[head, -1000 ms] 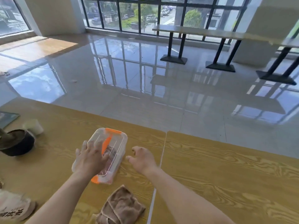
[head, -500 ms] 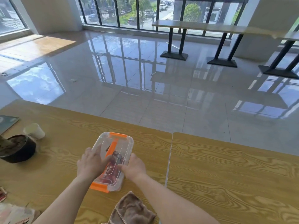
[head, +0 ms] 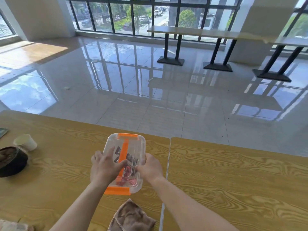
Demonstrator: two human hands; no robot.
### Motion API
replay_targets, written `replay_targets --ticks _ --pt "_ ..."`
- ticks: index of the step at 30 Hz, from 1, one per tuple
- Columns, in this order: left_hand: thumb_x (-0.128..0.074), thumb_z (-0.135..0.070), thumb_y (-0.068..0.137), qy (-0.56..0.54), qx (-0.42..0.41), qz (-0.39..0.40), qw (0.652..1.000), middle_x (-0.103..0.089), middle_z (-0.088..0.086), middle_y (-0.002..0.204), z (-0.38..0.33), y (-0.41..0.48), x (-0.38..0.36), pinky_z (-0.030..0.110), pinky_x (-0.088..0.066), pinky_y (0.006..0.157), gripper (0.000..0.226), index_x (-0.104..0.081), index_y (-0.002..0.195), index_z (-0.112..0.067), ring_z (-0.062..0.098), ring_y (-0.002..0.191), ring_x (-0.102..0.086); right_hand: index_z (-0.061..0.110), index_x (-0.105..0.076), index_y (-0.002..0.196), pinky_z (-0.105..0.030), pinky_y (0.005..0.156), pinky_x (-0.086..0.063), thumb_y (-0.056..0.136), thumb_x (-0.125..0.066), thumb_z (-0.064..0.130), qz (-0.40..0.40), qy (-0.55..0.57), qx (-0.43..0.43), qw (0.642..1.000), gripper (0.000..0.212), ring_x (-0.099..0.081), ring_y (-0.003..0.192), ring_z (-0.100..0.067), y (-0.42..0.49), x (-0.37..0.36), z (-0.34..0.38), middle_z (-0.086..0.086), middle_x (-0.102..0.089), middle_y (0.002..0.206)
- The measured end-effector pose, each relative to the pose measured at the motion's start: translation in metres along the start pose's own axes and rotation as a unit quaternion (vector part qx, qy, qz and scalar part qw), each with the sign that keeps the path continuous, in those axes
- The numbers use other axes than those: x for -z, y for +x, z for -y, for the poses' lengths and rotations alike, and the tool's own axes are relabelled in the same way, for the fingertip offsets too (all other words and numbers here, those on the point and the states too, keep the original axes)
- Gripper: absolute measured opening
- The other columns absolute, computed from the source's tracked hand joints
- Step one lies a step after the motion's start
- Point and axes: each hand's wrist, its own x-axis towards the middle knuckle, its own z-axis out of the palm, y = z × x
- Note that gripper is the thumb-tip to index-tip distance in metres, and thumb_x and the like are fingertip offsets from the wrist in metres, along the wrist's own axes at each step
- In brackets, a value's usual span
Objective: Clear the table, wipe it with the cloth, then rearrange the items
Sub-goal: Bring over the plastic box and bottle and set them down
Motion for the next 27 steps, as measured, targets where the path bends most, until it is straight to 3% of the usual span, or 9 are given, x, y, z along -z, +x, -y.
replay_targets --ticks 7,12,21,27 --pt "-0.06 -0.071 0.077 -0.001 -0.083 -0.008 0.997 -0.046 0.013 0.112 -0.06 -0.024 -0.019 0.04 -0.043 0.085 0.075 -0.04 0.139 -0.034 0.031 0.106 -0.04 0.027 -0.062 0.093 -0.045 0.07 -0.058 0.075 -0.073 0.029 -0.064 0.007 -0.022 0.998 0.02 -0.068 0.074 -0.016 -0.021 0.053 -0.039 0.006 -0.069 0.08" --pt "-0.056 -0.075 0.077 -0.005 -0.144 0.012 0.99 -0.047 0.013 0.112 -0.103 -0.043 -0.041 0.04 -0.044 0.087 0.078 -0.037 0.141 -0.035 0.031 0.108 -0.041 0.026 -0.065 0.096 -0.041 0.066 -0.059 0.079 -0.074 0.021 -0.12 0.008 -0.034 0.992 0.019 -0.069 0.07 -0.012 -0.051 0.095 -0.068 0.005 -0.071 0.079" --pt "-0.056 -0.071 0.081 -0.014 -0.242 0.063 0.968 -0.046 0.012 0.114 -0.183 -0.103 -0.077 0.038 -0.042 0.088 0.073 -0.037 0.141 -0.034 0.031 0.109 -0.04 0.028 -0.067 0.097 -0.043 0.067 -0.059 0.078 -0.07 0.023 -0.205 0.024 -0.097 0.974 0.02 -0.069 0.071 -0.013 -0.121 0.16 -0.131 0.007 -0.071 0.078" --pt "-0.057 -0.071 0.08 -0.011 -0.288 0.077 0.954 -0.045 0.01 0.108 -0.231 -0.154 -0.106 0.037 -0.041 0.084 0.064 -0.041 0.133 -0.037 0.029 0.103 -0.039 0.028 -0.066 0.1 -0.041 0.064 -0.059 0.082 -0.068 0.02 -0.242 0.029 -0.117 0.963 0.02 -0.068 0.066 -0.011 -0.169 0.2 -0.178 0.008 -0.072 0.078"
